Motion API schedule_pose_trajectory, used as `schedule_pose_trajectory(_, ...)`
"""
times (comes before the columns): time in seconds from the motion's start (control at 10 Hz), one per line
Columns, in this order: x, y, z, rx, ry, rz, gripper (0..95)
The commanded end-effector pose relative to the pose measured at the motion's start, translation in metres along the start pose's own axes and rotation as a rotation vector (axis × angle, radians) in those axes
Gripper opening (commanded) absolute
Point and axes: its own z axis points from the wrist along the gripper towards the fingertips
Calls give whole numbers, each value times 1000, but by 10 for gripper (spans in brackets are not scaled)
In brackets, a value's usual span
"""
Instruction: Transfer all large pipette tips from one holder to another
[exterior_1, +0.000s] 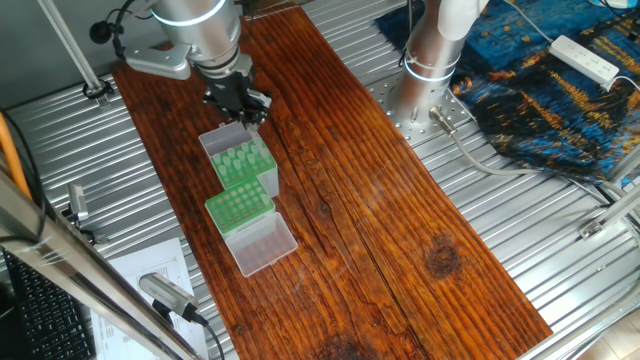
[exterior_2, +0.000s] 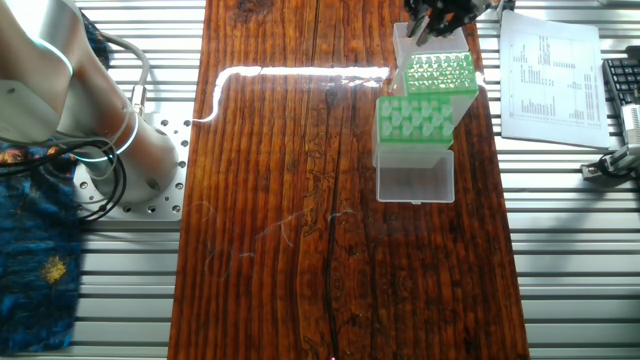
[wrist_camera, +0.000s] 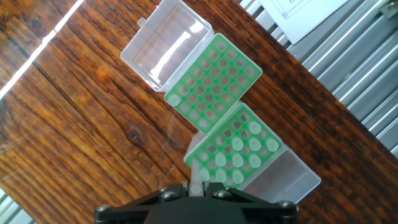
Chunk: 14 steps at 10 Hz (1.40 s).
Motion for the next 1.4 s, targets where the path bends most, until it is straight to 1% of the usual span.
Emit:
schedule_pose_trajectory(0.1,2,-3,3,19,-12,-1,0)
schedule_pose_trajectory(0.3,3,-4,5,26,-6,-11,0)
schedule_pose_trajectory(0.5,3,-4,7,27,-7,-10,0)
schedule_pose_trajectory(0.7,6,-2,10,26,-11,-13,0)
schedule_pose_trajectory(0.9,8,-1,14,34,-16,-14,0)
schedule_pose_trajectory(1.4,9,0,17,31,-21,-16,0)
